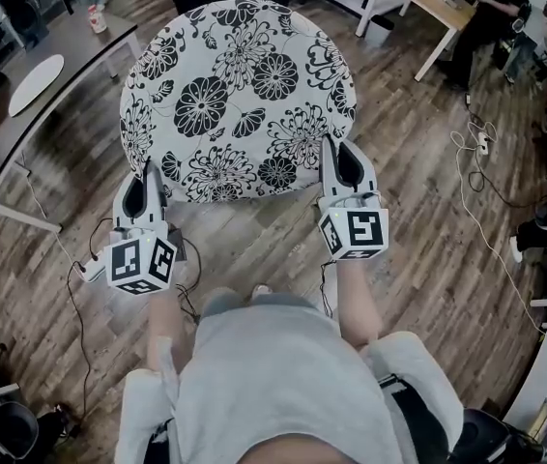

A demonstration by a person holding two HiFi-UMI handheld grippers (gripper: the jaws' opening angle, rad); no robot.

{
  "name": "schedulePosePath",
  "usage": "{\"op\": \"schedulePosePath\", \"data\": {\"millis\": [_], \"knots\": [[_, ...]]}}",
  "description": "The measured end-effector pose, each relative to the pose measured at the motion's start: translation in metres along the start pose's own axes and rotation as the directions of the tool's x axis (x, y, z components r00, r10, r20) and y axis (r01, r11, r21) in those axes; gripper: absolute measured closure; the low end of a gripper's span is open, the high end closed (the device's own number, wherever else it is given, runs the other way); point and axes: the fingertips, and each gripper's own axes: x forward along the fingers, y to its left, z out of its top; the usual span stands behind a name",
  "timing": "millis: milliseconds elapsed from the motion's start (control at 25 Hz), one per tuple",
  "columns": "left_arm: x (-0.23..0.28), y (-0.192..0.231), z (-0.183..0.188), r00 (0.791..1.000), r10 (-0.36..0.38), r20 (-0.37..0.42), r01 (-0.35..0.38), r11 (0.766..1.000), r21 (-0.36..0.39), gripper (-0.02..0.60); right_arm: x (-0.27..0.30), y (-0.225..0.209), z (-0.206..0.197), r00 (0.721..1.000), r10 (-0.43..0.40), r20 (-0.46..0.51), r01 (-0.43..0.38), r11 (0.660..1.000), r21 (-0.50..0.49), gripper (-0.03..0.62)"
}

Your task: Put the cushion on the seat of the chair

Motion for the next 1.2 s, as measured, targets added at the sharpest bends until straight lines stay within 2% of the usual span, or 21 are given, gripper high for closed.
{"op": "schedulePosePath", "data": {"millis": [1200], "knots": [[-0.0021,-0.0003,0.0024,1.0,-0.001,0.012,0.001,1.0,-0.009,0.56,0.0002,0.0003,-0.0033,1.0,-0.002,0.006,0.002,1.0,0.029,0.566]]}}
